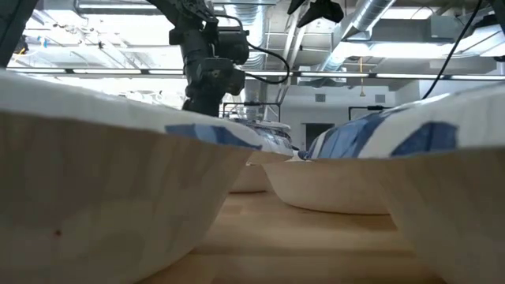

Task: Nest bowls inside each other
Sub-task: Stack the blue bowl on top of the blue bowls

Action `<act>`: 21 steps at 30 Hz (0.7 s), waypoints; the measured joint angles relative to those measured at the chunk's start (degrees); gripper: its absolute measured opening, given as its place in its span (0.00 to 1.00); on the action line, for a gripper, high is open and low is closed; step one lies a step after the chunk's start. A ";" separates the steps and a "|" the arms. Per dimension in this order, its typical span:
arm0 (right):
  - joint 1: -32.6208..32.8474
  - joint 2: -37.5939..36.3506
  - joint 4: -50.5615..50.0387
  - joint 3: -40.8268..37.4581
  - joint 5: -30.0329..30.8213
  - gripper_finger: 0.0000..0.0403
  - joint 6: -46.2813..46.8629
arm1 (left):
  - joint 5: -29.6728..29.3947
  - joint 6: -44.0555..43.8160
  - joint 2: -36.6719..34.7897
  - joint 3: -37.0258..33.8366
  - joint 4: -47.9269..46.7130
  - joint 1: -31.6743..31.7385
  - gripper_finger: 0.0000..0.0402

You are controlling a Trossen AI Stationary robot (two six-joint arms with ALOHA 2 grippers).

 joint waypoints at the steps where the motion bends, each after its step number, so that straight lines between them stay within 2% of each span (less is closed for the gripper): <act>1: 0.00 0.00 0.01 0.00 0.00 0.57 0.00 | 0.17 0.00 0.00 0.00 0.13 -0.03 0.07; 10: -0.02 0.00 0.16 0.00 0.00 0.57 -0.46 | -0.50 -1.36 0.00 0.00 2.40 -0.08 0.38; 14: -0.57 0.00 0.20 0.00 -0.04 0.57 -0.46 | -2.83 -1.04 0.00 0.16 2.00 -0.20 0.49; 18: -1.53 0.00 0.24 0.00 -0.02 0.57 -0.49 | -6.36 0.04 -1.05 1.88 -0.79 -0.20 0.54; 21: -2.46 0.00 0.26 0.00 -0.04 0.57 -0.50 | -3.99 -0.58 -3.35 3.47 -0.33 -0.72 0.55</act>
